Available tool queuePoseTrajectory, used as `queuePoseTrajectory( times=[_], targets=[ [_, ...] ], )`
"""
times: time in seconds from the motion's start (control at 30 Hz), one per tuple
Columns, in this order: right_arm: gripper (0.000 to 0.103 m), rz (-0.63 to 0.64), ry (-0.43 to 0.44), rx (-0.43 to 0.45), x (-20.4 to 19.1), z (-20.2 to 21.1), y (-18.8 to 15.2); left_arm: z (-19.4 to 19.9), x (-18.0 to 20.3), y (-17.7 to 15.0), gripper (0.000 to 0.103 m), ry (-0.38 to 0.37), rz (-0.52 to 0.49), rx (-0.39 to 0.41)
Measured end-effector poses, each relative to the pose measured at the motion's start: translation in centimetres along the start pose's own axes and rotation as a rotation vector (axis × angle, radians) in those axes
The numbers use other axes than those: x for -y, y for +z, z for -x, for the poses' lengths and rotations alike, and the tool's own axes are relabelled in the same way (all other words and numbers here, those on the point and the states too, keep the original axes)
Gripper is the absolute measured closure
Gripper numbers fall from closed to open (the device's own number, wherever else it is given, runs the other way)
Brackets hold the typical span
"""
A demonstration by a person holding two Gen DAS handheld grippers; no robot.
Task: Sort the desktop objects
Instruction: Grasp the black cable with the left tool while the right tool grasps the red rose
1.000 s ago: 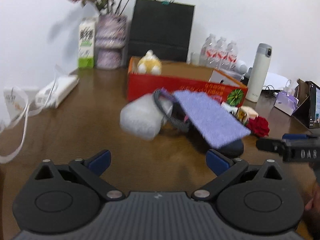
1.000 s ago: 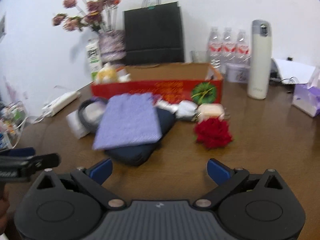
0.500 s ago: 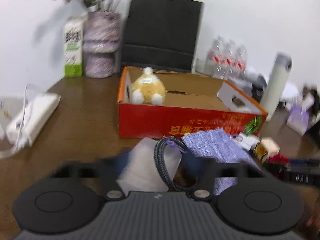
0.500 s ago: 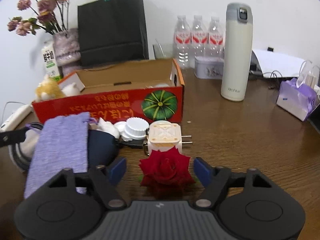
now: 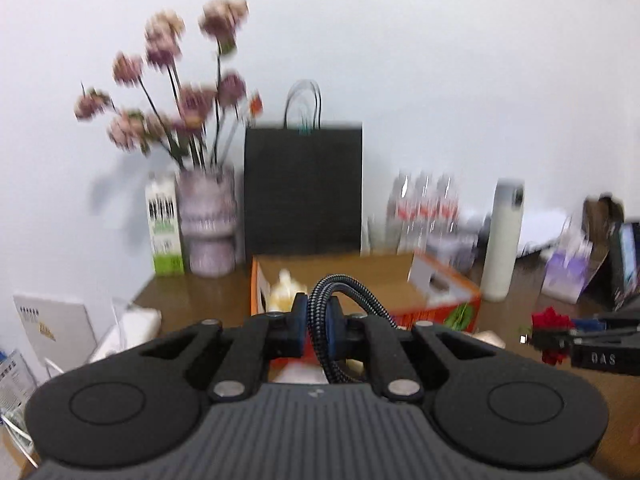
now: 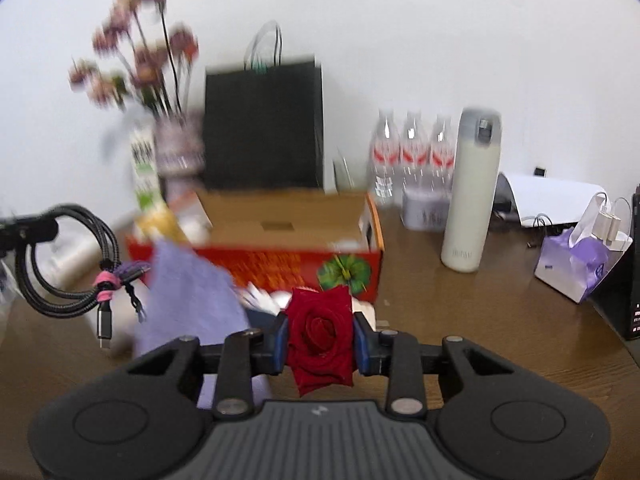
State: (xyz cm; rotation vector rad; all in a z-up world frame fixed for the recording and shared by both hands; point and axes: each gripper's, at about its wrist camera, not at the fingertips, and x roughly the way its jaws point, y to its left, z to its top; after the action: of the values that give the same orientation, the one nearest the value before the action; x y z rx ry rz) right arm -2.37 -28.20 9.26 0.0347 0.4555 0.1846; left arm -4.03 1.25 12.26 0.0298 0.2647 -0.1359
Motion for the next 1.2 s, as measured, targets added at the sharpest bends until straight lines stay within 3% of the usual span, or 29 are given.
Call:
queuePoseTrajectory(
  times=[0.27, 0.43, 0.53, 0.63, 0.73, 0.87, 0.93, 0.97, 1.03, 1.2],
  targets=[
    [0.072, -0.028, 0.066, 0.039, 0.1, 3.0, 1.5, 0.4, -1.4, 4.7, 0.093, -0.011, 0.016, 0.042],
    [0.072, -0.047, 0.067, 0.057, 0.8, -1.5, 5.6, -7.5, -1.1, 9.2, 0.093, -0.091, 0.044, -0.071],
    [0.071, -0.112, 0.073, 0.029, 2.6, -7.2, 9.8, -15.1, -0.7, 10.5, 0.093, -0.110, 0.079, -0.174],
    [0.071, -0.169, 0.091, -0.059, 4.7, -14.7, 13.1, -23.8, -0.1, 10.4, 0.093, -0.137, 0.058, -0.294],
    [0.071, -0.191, 0.072, -0.174, 5.7, -22.8, 14.5, -31.8, -0.2, 8.6, 0.093, -0.113, 0.035, -0.434],
    [0.069, -0.128, 0.030, -0.316, 5.5, -31.5, 14.3, -38.1, -1.4, 6.2, 0.091, -0.009, -0.001, -0.566],
    [0.062, -0.112, 0.006, -0.372, 5.5, -34.8, 13.9, -39.5, -2.0, 5.6, 0.081, 0.034, -0.026, -0.583],
    [0.059, -0.103, -0.017, -0.387, 5.5, -36.1, 13.7, -39.8, -2.4, 5.5, 0.067, 0.041, -0.030, -0.577],
    [0.046, -0.090, -0.054, -0.408, 5.6, -37.5, 13.7, -39.5, -2.9, 5.6, 0.058, 0.022, -0.035, -0.558],
    [0.030, -0.145, -0.039, -0.352, 5.6, -35.0, 14.6, -35.7, -3.6, 7.5, 0.042, 0.045, 0.010, -0.470]
  ],
)
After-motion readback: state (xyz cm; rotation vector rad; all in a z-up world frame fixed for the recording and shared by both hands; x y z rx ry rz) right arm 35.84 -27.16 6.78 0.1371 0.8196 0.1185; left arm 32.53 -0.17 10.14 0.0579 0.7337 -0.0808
